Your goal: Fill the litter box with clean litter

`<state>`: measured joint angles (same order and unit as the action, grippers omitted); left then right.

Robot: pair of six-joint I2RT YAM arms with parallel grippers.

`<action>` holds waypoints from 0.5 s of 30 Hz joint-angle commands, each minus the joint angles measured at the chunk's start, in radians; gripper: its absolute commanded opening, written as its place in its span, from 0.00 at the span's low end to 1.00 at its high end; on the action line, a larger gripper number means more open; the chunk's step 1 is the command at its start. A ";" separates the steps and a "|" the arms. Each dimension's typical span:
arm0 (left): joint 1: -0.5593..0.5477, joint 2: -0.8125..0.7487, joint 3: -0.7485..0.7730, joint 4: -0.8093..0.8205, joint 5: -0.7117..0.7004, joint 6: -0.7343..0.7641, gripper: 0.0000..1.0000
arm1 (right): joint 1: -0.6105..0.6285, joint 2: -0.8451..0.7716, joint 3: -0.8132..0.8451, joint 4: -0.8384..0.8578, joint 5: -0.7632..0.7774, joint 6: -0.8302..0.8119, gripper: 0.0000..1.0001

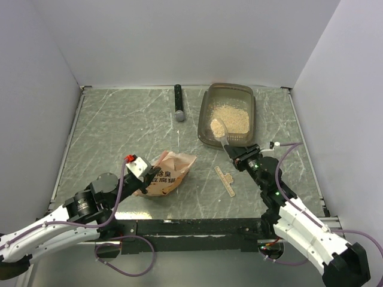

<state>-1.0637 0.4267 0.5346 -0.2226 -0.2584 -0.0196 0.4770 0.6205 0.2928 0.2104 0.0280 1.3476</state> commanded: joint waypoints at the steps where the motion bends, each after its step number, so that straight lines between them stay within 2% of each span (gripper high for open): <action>1: 0.001 -0.031 0.002 0.046 0.030 -0.017 0.01 | -0.005 0.071 0.081 0.096 0.159 -0.030 0.00; 6: 0.001 -0.045 0.002 0.045 0.031 -0.020 0.01 | -0.034 0.201 0.147 0.061 0.224 -0.047 0.00; 8: 0.001 -0.049 0.004 0.045 0.031 -0.020 0.01 | -0.057 0.272 0.227 0.002 0.220 -0.079 0.00; 12: 0.001 -0.060 0.005 0.043 0.028 -0.017 0.01 | -0.081 0.399 0.460 -0.280 0.225 -0.192 0.00; 15: 0.001 -0.069 0.007 0.040 0.027 -0.019 0.01 | -0.090 0.465 0.586 -0.386 0.268 -0.301 0.00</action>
<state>-1.0637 0.3820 0.5312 -0.2489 -0.2470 -0.0208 0.4034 1.0348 0.6918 -0.0120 0.2222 1.2072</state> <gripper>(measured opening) 0.046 0.336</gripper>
